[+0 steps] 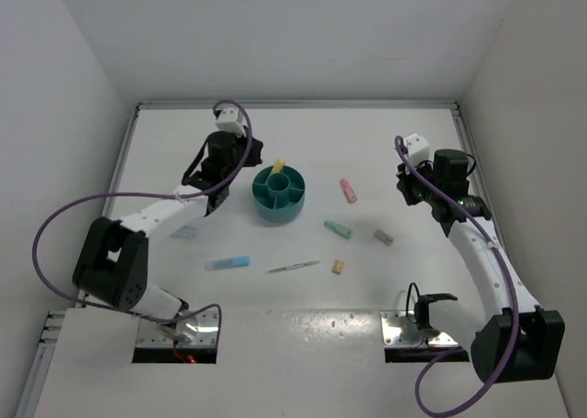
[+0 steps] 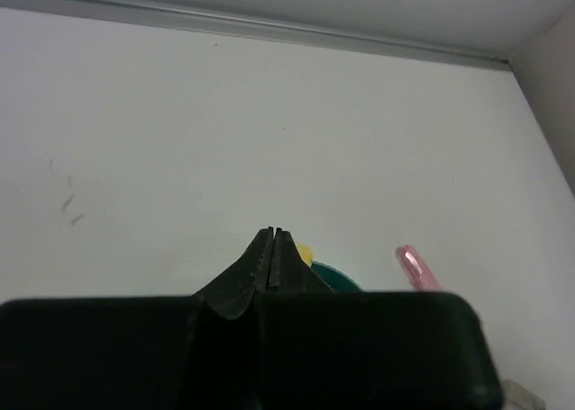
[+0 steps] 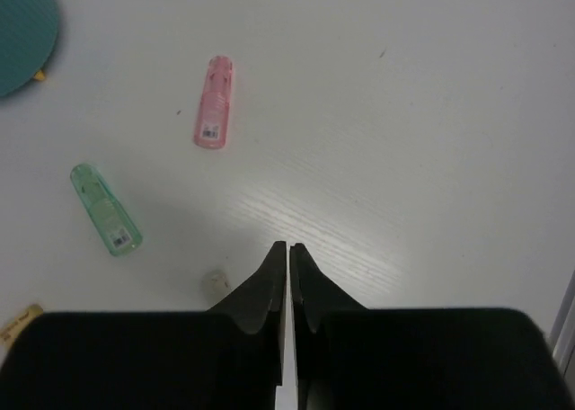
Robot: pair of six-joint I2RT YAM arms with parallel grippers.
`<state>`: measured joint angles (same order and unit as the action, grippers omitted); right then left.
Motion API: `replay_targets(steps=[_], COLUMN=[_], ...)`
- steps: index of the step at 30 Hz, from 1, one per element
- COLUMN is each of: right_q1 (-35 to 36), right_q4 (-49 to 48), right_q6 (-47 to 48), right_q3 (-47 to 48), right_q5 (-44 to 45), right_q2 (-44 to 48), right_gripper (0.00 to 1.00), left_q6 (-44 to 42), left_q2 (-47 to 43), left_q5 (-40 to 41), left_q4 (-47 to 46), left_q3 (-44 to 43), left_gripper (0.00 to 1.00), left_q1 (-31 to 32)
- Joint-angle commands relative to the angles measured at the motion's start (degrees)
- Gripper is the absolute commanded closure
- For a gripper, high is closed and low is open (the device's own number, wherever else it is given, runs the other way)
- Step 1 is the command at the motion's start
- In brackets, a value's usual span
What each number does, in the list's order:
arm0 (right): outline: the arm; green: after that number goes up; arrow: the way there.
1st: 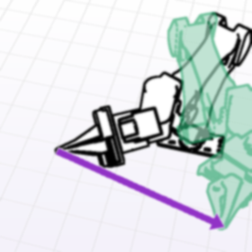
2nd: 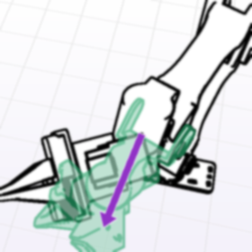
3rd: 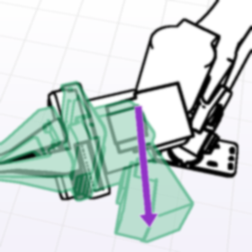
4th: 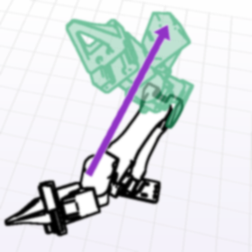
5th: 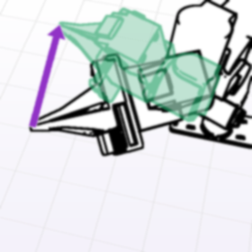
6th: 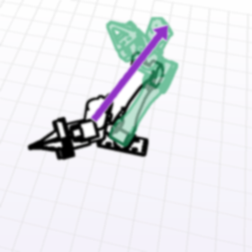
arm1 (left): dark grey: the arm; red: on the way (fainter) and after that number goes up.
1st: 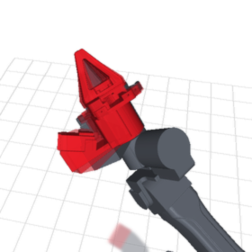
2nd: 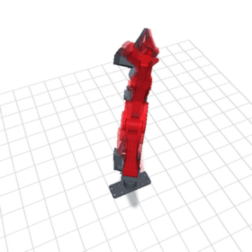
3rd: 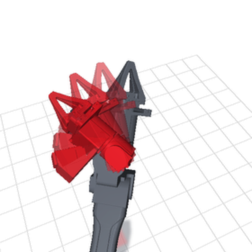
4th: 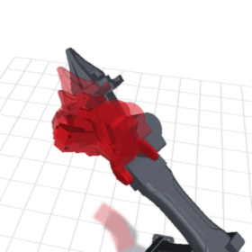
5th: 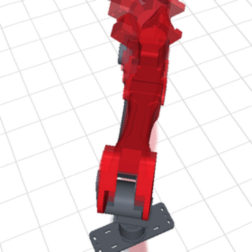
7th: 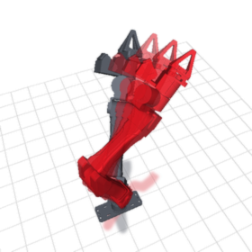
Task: Sort the stationery into containers
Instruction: Pick up the stationery from the center of the board.
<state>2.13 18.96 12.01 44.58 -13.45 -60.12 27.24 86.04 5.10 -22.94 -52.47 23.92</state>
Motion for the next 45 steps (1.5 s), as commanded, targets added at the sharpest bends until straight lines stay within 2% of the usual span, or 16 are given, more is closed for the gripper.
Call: replay_targets(steps=[1, 3, 4, 5, 6, 8, 10, 13, 15, 16, 17, 19, 24, 25, 27, 45], right_q1=[0.24, 0.24, 0.76, 1.29, 1.3, 1.3, 1.3, 1.3, 1.3, 1.3, 1.3, 1.82, 1.82, 1.82, 1.82, 1.82], right_q4=[1.51, 5.81, 7.48, 10.19, 11.35, 12.33, 11.1, 11.1, 11.71, 12.5, 13.11, 13.12, 13.12, 13.12, 13.12, 12.59], right_q6=[-0.15, 2.04, 3.88, 3.9, 3.9, 4.43, 3.73, 3.19, 3.19, 3.98, 4.51, 4.51, 4.51, 4.51, 4.51, 4.51], right_q3=[2.96, 4.54, 6.47, 7.53, 8.67, 10.44, 9.92, 10.44, 10.44, 10.44, 10.44, 10.44, 10.44, 10.44, 10.44, 8.33], right_q5=[-1.22, -3.58, -4.64, -4.65, -5.61, -6.23, -6.23, -8.78, -11.5, -12.47, -13.0, -13.0, -13.0, -13.0, -13.0, -13.71], right_q2=[-2.97, -7.8, -9.47, -12.62, -13.96, -14.85, -14.85, -14.24, -14.85, -15.38, -15.99, -16.69, -17.93, -17.93, -17.93, -9.32], right_gripper=[1.0, 1.0, 0.97, 0.63, 0.46, 0.36, 0.36, 0.61, 0.9, 0.93, 0.93, 0.89, 0.84, 0.84, 0.82, 0.81], left_q6=[8.42, 12.46, 12.48, 12.48, 11.79, 11.78, 14.93, 23.01, 26.62, 30.63, 33.37, 42.74, 58.07, 59.92, 62.57, 71.89], left_q2=[-9.21, -11.41, -14.03, -15.88, -17.9, -25.19, -30.55, -39.88, -43.74, -44.29, -44.29, -44.29, -49.29, -50.0, -49.31, -25.84], left_q5=[7.36, 8.7, 6.52, 5.02, 3.61, 1.14, -0.09, 0.69, 1.22, 1.22, 1.22, 0.52, 4.0, 5.43, 8.15, 12.47], left_q4=[16.2, 32.5, 36.17, 38.73, 41.72, 44.11, 44.65, 44.65, 46.04, 47.01, 48.5, 53.93, 58.87, 59.76, 62.47, 69.43], left_q3=[-5.87, -8.69, -9.23, -7.93, -6.43, 0.06, 8.64, 17.36, 19.76, 20.64, 22.39, 24.16, 27.51, 27.51, 25.24, 17.66], left_gripper=[1.0, 0.94, 0.6, 0.45, 0.39, 0.29, 0.28, 0.3, 0.52, 0.66, 0.78, 0.78, 0.43, 0.28, 0.21, 0.37], left_q1=[-1.25, -1.77, -2.56, -2.56, -3.09, -3.09, -3.09, -3.09, -3.09, -3.09, -1.79, -0.29, 4.63, 6.12, 6.75, 10.97])
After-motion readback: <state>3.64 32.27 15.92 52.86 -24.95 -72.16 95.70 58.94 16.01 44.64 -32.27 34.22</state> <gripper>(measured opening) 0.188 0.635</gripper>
